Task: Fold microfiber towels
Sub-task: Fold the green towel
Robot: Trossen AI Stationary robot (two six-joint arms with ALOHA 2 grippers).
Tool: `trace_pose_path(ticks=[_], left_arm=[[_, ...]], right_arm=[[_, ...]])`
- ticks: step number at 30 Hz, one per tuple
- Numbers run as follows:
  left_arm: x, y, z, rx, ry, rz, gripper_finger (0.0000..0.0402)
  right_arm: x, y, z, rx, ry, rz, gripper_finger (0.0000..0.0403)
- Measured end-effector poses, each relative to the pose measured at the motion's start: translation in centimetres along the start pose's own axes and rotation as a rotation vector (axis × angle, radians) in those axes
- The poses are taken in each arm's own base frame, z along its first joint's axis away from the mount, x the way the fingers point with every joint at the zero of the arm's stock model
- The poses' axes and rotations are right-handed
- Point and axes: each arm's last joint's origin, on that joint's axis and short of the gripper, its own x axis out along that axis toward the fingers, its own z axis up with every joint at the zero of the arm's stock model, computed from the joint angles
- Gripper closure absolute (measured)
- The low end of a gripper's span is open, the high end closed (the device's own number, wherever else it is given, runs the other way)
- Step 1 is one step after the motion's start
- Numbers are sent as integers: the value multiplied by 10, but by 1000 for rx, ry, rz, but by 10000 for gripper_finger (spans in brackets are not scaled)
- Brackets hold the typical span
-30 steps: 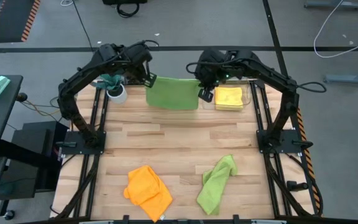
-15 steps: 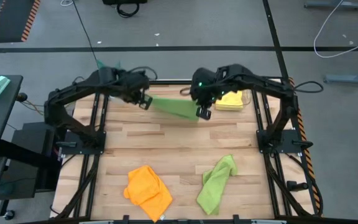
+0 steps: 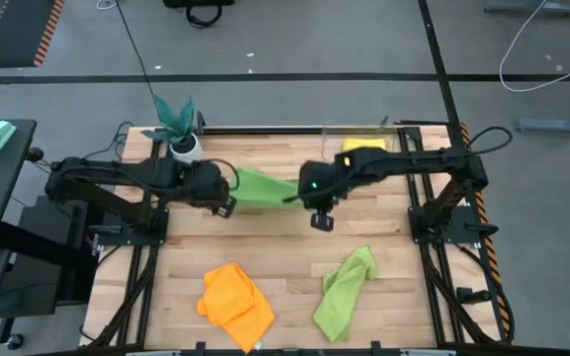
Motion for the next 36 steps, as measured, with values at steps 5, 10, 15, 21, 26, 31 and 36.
trace_pose_path(ticks=[5,10,15,21,26,31,36], left_arm=[[9,-10,-28,-15,25,-46,395],[10,-27,-58,1,40,-189,395],[17,-30,-69,-40,53,-223,395],[33,-35,-77,-62,111,-304,396],[52,-32,-85,-77,139,-287,396],[74,-25,-91,-120,149,-267,396],[89,-16,-81,-165,102,-218,396]], right_arm=[[12,27,-26,48,-41,60,403],[21,57,-63,85,-44,138,403],[37,63,-87,167,-46,173,403],[51,66,-99,199,-16,273,403],[62,64,-102,206,-10,266,403],[77,47,-102,234,-23,261,403],[83,10,-92,293,-43,217,403]])
